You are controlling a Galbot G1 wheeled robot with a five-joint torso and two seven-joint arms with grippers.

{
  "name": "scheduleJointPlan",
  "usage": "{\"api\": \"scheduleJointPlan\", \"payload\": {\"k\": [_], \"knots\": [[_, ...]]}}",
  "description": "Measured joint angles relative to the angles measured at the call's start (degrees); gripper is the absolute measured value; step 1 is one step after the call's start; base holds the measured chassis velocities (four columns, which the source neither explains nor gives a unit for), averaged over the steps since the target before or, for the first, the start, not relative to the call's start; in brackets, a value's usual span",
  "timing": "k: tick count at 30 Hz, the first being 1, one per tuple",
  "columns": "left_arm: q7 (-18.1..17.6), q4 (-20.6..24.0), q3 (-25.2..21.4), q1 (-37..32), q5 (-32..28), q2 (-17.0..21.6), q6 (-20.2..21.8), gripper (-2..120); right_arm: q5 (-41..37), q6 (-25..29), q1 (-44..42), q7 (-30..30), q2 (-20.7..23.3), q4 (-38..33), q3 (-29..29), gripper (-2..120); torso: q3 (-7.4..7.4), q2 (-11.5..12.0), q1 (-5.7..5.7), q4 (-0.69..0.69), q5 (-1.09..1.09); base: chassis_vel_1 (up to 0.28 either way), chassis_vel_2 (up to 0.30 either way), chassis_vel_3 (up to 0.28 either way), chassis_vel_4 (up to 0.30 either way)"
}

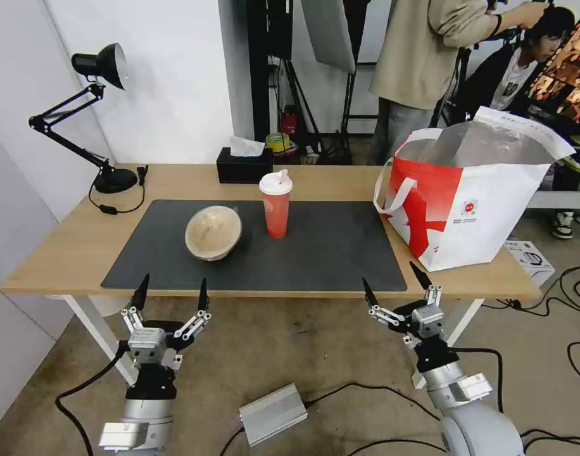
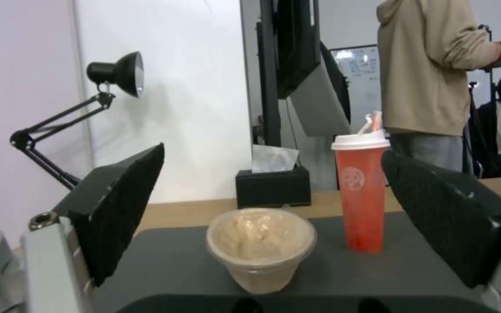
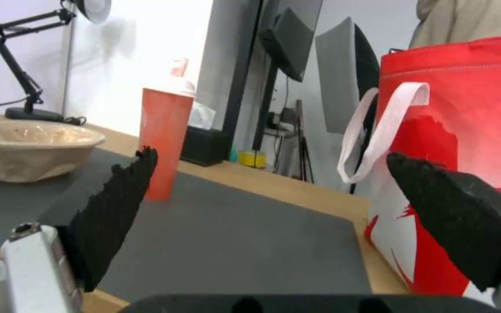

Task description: Pick up the trash from the table and place it into the takeout bag.

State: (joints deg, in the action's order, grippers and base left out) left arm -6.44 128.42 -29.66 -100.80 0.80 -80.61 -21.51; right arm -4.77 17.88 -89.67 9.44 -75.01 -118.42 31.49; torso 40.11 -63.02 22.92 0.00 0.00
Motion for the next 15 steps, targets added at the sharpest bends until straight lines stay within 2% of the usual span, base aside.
{"api": "scheduleJointPlan", "payload": {"k": [11,15], "knots": [[0.0,0.2,-0.6,-0.8,0.1,-0.2,-0.5,100,-0.4,-0.3,1.8,-0.2,1.0,0.4,-0.7,100,0.00,0.0,0.00,0.00,0.00,0.000,0.000,0.000,0.000],[0.0,0.2,-1.2,-1.4,0.2,-0.2,-0.9,100,-1.5,-2.0,3.0,-0.2,2.2,0.5,-1.8,100,0.00,0.0,0.00,0.00,0.00,0.000,0.000,0.000,0.000]]}}
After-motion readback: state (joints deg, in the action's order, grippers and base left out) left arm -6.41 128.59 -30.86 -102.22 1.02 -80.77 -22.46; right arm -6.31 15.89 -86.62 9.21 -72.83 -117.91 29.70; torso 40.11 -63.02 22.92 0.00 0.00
